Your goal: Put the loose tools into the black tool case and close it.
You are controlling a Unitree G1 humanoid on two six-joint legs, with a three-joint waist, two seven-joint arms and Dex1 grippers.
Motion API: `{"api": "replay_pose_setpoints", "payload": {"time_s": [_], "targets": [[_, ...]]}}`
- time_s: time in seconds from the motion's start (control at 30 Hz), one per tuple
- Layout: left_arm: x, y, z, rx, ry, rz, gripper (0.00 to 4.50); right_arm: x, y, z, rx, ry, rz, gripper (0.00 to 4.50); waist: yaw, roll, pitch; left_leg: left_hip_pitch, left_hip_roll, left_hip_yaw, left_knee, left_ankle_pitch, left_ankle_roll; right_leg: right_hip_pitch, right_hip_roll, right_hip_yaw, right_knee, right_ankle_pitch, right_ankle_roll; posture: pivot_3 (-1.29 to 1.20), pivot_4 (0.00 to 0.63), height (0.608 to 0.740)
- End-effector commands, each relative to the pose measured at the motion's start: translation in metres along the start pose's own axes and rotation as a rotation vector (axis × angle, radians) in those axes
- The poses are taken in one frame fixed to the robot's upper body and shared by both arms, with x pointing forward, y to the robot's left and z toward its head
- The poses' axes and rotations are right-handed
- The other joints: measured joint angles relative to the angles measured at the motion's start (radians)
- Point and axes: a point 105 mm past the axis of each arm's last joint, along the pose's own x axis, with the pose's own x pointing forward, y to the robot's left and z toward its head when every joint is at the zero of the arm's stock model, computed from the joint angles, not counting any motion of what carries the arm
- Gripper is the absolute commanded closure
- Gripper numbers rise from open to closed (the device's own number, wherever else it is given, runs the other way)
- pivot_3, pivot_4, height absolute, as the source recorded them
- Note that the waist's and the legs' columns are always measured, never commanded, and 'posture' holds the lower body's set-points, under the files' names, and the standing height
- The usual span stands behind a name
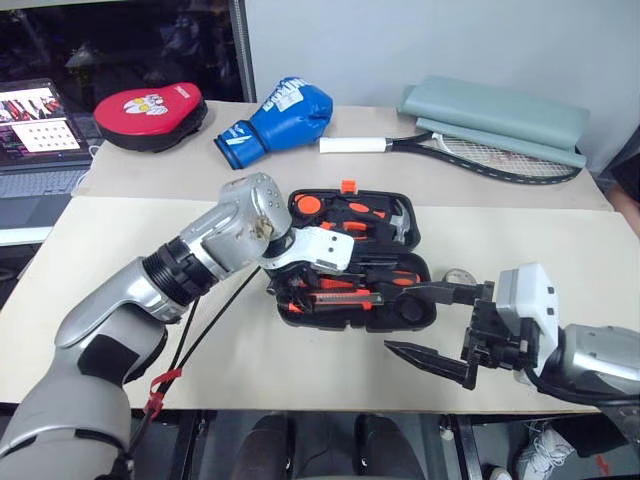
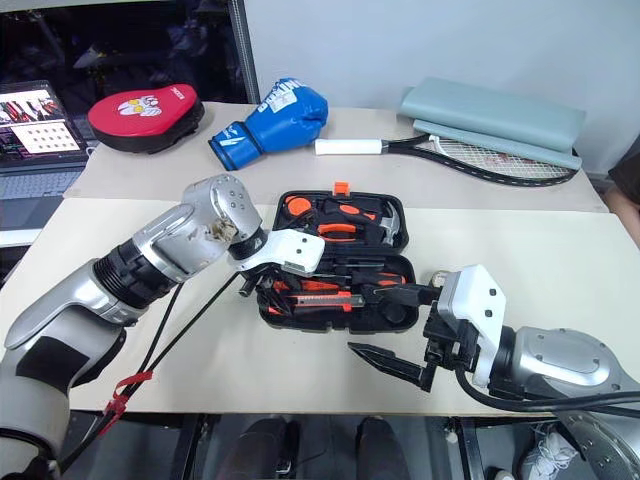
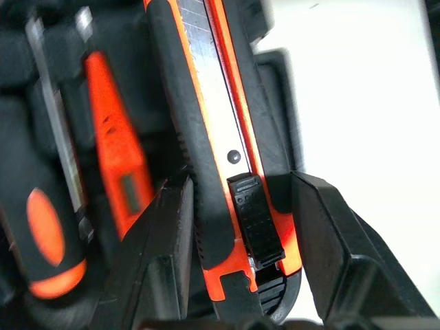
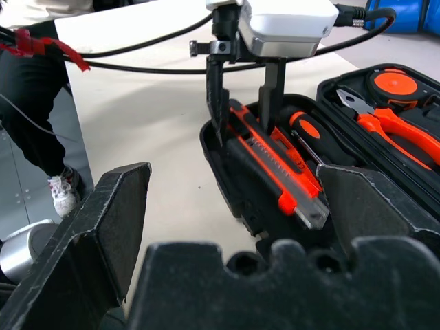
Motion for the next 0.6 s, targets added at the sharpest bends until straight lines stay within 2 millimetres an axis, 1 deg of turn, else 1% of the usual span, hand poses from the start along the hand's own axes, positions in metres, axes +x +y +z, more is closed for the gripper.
{"api": "replay_pose_setpoints", "payload": {"time_s": [0.03, 0.17, 0.27, 0.37, 0.47, 0.6], "targets": [[0.003, 0.003, 0.0, 0.058, 0.036, 0.03, 2.83, -0.003, 0.002, 0.008, -0.028, -0.018, -0.017, 0.0, 0.001, 0.0, 0.0, 0.0, 0.0, 0.0, 0.0, 0.0, 0.0, 0.0, 0.0, 0.0, 0.0, 0.0, 0.0, 0.0, 0.15, 0.737], [0.013, 0.008, -0.004, 0.053, 0.046, 0.042, 2.83, -0.003, 0.003, 0.007, -0.023, -0.019, -0.024, 0.0, 0.003, 0.0, 0.0, 0.001, 0.0, 0.0, 0.0, 0.0, -0.001, 0.0, 0.001, 0.001, 0.001, 0.0, -0.001, 0.0, 0.15, 0.737], [0.016, 0.014, -0.007, 0.048, 0.055, 0.068, 2.83, -0.003, 0.004, 0.008, -0.023, -0.019, -0.025, 0.0, 0.003, 0.001, 0.0, 0.001, 0.0, 0.0, 0.001, 0.0, -0.001, 0.001, 0.0, 0.001, 0.001, 0.0, 0.0, 0.0, 0.15, 0.737], [0.017, 0.014, -0.009, 0.051, 0.051, 0.066, 2.83, -0.003, 0.004, 0.008, -0.023, -0.018, -0.026, 0.0, 0.002, 0.001, 0.0, 0.001, 0.0, 0.0, 0.001, 0.0, -0.001, 0.001, 0.0, 0.001, 0.001, 0.0, 0.0, 0.0, 0.15, 0.737], [0.02, 0.01, -0.007, 0.068, 0.034, 0.039, 2.83, -0.003, 0.004, 0.007, -0.024, -0.014, -0.026, 0.0, 0.002, 0.001, -0.001, 0.002, 0.001, 0.0, 0.001, 0.0, -0.001, 0.001, 0.001, 0.001, 0.001, 0.0, -0.001, 0.0, 0.15, 0.737], [0.019, -0.001, -0.003, 0.038, 0.015, -0.017, 2.83, -0.002, 0.004, 0.007, -0.025, -0.015, -0.022, 0.0, 0.0, 0.001, -0.001, 0.002, 0.001, 0.001, 0.001, 0.0, -0.001, 0.001, 0.001, 0.001, 0.002, 0.001, -0.001, 0.0, 0.15, 0.737]]}}
